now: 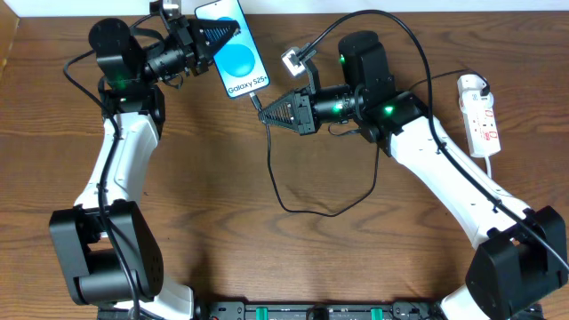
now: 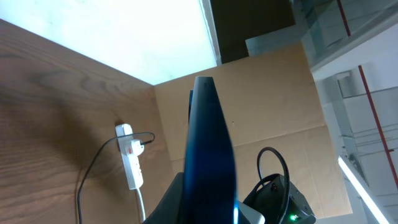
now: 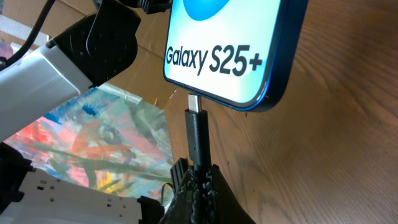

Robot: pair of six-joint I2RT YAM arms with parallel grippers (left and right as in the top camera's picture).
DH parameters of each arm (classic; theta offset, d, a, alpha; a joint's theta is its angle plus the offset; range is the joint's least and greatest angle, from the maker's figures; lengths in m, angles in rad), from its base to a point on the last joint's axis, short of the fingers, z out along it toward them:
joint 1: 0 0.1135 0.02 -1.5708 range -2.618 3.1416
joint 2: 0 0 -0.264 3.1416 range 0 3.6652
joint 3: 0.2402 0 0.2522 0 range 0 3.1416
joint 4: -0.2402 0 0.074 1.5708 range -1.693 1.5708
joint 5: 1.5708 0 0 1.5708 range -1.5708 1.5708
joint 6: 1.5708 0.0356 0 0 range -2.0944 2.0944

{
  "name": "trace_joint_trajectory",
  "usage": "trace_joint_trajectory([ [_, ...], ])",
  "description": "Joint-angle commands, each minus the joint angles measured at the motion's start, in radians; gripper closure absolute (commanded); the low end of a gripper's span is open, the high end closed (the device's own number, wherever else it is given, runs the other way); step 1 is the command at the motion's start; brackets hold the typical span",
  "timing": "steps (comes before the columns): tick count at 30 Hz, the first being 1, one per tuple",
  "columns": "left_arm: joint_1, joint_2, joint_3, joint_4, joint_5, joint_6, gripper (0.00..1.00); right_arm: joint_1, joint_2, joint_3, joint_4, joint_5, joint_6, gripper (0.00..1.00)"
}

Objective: Plug charger to phone and switch on socket
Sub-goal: 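Move the plug toward the phone's bottom port held by the left gripper, then push the USB-C plug into the phone's port and release it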

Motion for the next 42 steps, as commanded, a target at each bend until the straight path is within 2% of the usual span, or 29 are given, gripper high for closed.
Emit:
trace_joint_trajectory([
  [1,0.001,-0.008,0.014,0.007,0.013,0.006,0.93,0.004,-0.014,0.002,0.008,0.009,0.023,0.99],
  [25,-0.026,-0.008,0.014,0.007,0.007,0.007,0.93,0.005,-0.013,0.002,0.005,0.031,0.038,0.99],
  [31,-0.029,-0.008,0.014,0.007,0.018,0.007,0.93,0.005,-0.013,0.002,0.061,0.035,0.076,0.99],
  [42,-0.071,-0.008,0.009,0.004,0.101,0.130,0.93,0.002,-0.013,0.002,0.107,0.065,0.124,0.99],
])
